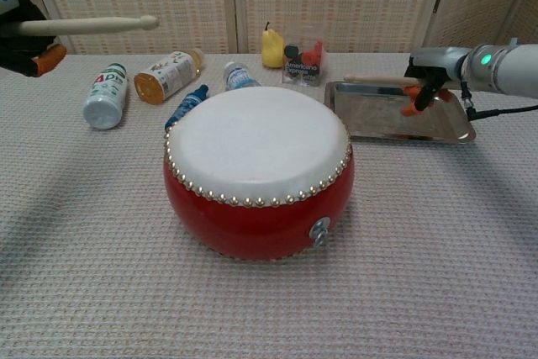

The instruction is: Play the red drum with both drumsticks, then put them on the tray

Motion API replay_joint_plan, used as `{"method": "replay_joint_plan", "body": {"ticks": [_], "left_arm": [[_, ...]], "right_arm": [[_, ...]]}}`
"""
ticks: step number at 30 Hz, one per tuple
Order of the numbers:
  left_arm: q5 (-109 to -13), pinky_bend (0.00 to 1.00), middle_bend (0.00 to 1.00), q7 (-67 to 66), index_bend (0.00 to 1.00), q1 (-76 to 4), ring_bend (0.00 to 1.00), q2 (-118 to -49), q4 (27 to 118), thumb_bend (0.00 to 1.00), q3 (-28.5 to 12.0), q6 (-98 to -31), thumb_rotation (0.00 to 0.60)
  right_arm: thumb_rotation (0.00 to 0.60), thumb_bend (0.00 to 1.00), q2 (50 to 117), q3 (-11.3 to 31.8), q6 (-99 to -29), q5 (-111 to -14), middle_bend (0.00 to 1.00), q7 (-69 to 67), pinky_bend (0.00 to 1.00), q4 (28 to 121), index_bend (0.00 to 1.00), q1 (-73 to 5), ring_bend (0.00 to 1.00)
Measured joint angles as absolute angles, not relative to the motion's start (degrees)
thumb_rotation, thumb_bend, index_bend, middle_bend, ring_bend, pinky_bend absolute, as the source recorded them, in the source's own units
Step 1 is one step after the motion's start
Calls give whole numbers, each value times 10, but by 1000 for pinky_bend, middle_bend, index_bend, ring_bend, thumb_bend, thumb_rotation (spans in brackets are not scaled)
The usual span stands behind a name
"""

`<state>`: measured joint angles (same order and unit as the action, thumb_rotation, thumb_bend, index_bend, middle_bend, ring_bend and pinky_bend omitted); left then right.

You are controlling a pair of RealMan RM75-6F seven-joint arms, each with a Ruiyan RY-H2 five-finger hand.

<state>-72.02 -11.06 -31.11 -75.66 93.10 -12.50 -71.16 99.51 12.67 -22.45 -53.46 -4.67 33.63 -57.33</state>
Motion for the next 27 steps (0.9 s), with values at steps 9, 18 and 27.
{"method": "replay_joint_plan", "body": {"ticks": [9,18,27], "left_arm": [[-717,1000,1000,-103,1000,-308,1000,-754,927,530,-126,-710,600],[-732,1000,1000,-96,1000,-308,1000,-752,928,530,-124,-712,600],[-754,1000,1000,-122,1000,-319,1000,-756,942,529,-119,-707,600]], "right_arm": [[600,0,1041,151,-190,-574,189,-93,332,256,268,-591,168],[600,0,1020,167,-209,-601,168,-131,325,295,219,-584,152],[600,0,901,175,-279,-639,141,-140,467,508,212,-553,251]]}}
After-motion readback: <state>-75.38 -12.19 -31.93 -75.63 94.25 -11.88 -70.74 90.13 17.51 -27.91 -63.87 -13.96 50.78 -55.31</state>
